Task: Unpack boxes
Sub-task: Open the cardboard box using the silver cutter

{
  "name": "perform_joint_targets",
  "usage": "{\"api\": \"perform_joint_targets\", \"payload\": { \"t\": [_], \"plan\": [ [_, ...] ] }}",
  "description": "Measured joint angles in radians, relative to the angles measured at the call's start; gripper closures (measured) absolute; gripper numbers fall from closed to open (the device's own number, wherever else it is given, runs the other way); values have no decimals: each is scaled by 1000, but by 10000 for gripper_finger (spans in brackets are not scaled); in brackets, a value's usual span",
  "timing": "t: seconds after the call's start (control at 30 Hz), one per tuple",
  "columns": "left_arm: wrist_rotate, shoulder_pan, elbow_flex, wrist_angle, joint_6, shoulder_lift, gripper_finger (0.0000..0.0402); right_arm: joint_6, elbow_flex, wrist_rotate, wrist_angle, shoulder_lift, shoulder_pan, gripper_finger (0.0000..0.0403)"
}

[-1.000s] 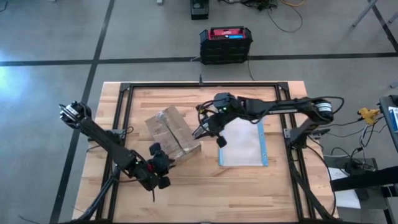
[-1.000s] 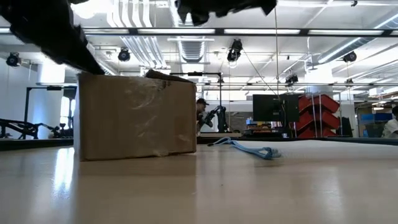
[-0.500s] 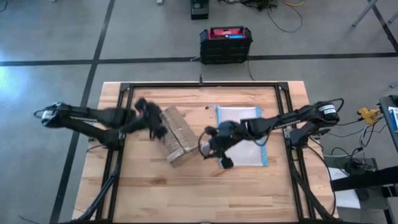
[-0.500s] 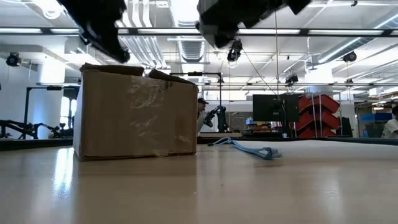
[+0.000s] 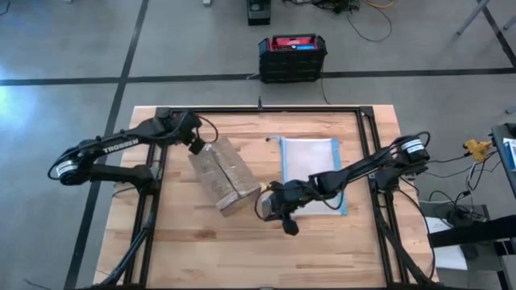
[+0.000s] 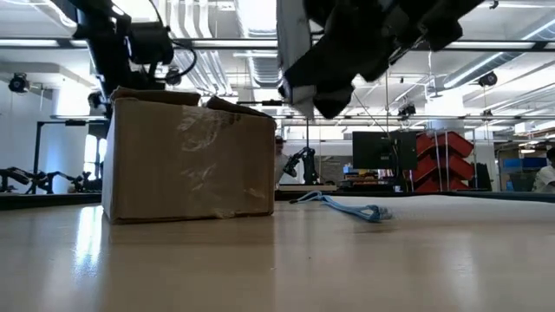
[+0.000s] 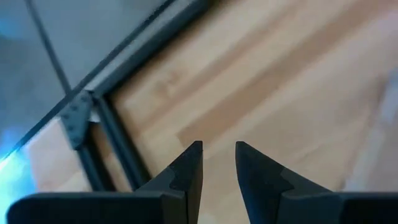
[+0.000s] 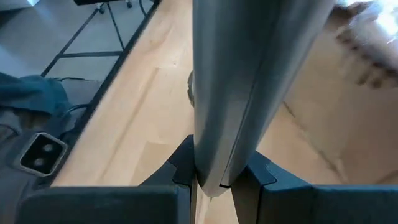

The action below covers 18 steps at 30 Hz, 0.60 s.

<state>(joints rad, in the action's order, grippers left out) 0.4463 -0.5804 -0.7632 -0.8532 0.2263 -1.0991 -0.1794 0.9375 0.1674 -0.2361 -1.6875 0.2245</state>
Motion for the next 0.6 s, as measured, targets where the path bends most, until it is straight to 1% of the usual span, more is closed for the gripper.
{"api": "perform_joint_targets", "payload": {
  "t": [0.1, 0.17, 0.27, 0.4, 0.5, 0.53, 0.6],
  "plan": [
    [-47, 26, 43, -1, 5, 2, 322, -29, 10, -19, -48, -66, -8, 361],
    [-65, 65, 37, 5, 4, 3, 322, -34, 37, -24, -79, -103, -17, 361],
    [-109, 139, 21, -1, 51, 14, 322, -25, 68, -67, -46, -128, -41, 361],
    [-175, 264, 22, -12, 126, 29, 322, 42, 98, -93, 84, -95, -117, 361],
    [-174, 383, 23, -22, 208, 26, 322, 118, 113, -122, 244, -34, -184, 361],
    [-174, 423, 24, -27, 238, 25, 322, 148, 116, -146, 296, -11, -210, 361],
    [-184, 503, 28, -27, 304, 19, 322, 199, 116, -235, 393, 36, -264, 361]
  ]
}}
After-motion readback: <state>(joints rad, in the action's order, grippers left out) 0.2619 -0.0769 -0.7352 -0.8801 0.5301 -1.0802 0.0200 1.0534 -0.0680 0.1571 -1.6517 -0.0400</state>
